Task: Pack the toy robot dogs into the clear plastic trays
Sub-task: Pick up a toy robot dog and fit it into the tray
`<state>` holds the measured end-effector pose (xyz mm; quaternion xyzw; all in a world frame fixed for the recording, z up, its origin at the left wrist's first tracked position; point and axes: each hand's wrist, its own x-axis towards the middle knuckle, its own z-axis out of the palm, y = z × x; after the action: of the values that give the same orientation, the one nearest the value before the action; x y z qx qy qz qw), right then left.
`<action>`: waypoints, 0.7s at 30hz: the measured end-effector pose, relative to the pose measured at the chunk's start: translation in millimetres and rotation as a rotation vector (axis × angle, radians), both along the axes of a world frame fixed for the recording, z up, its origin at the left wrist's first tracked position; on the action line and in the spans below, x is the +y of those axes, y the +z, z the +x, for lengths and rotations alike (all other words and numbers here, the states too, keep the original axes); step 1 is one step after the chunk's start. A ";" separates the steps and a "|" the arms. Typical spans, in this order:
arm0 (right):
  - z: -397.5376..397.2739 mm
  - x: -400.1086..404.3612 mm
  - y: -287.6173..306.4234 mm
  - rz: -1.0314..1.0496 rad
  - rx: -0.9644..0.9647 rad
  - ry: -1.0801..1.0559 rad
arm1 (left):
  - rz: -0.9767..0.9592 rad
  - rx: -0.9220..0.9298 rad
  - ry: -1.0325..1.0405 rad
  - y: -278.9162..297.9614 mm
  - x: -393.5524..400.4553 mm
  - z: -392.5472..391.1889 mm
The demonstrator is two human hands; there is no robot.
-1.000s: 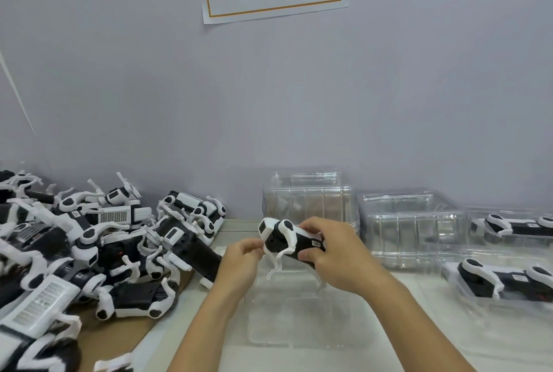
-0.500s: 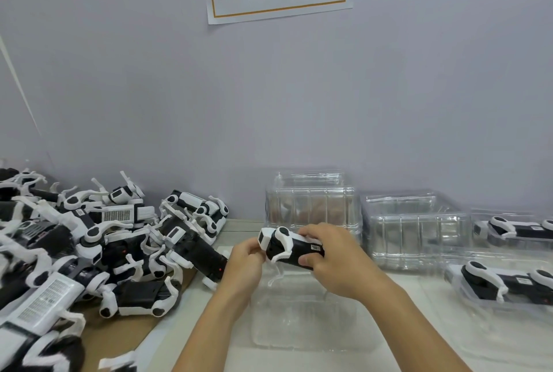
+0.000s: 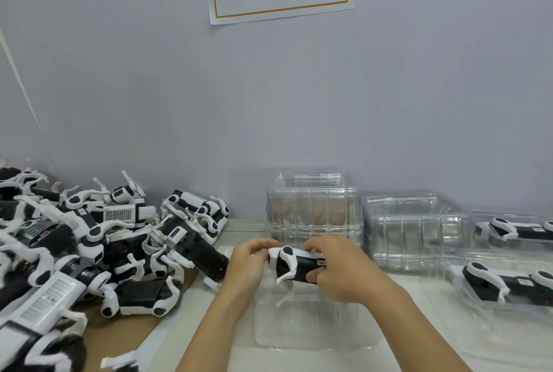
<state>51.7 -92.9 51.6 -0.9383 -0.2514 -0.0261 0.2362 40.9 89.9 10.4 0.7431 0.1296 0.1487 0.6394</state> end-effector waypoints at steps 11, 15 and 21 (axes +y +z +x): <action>2.3 0.0 -5.9 0.042 0.003 0.002 | -0.193 0.023 -0.081 -3.2 -2.6 2.3; 2.2 -1.0 -7.9 0.077 0.005 -0.021 | -0.247 0.089 -0.100 -4.6 -4.9 1.4; 0.7 -0.9 -9.7 0.096 -0.025 -0.033 | -0.332 0.134 -0.152 -0.6 -6.5 -3.9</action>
<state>52.4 -93.8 41.9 -0.9295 -0.2373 -0.0537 0.2772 36.9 83.4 9.8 0.6432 0.1379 0.0267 0.7527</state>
